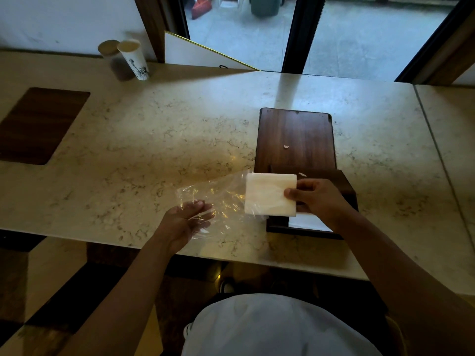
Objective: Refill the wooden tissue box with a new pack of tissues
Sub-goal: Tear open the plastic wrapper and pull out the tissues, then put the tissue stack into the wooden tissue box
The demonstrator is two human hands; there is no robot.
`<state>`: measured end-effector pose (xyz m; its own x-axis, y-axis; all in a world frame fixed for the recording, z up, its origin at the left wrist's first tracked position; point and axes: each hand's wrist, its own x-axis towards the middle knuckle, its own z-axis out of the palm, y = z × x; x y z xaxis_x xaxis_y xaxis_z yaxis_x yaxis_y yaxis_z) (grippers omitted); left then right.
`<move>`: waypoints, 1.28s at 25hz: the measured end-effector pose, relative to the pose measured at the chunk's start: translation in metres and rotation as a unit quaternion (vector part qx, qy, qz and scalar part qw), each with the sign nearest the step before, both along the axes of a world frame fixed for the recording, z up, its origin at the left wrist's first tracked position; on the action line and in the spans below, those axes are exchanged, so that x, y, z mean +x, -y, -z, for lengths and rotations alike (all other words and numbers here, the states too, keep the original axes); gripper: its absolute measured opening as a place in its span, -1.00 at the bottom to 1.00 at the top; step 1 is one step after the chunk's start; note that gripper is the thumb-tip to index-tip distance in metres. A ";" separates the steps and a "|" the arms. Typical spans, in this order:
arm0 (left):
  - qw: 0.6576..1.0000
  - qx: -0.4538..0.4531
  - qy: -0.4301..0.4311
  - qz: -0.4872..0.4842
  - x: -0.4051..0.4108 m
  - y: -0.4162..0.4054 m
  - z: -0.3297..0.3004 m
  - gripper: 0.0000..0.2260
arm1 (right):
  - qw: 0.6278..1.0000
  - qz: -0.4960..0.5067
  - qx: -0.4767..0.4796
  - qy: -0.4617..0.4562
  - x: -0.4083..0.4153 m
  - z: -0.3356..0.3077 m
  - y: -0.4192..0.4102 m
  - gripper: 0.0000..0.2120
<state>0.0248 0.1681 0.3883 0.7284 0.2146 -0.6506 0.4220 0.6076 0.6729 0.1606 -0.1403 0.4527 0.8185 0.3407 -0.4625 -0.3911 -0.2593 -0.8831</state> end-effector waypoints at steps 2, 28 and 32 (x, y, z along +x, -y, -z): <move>0.999 -0.014 -0.016 -0.032 -0.002 -0.001 0.005 -0.90 | 0.999 0.044 0.000 0.011 0.002 0.002 0.002 -0.87; 0.938 0.020 -0.269 -0.215 0.020 0.114 0.043 -0.83 | 0.989 0.142 -0.015 -0.033 -0.005 0.046 0.047 -0.74; 0.949 -0.003 -0.284 -0.136 0.002 0.110 0.036 -0.89 | 0.992 0.121 0.002 -0.043 0.002 0.048 0.053 -0.81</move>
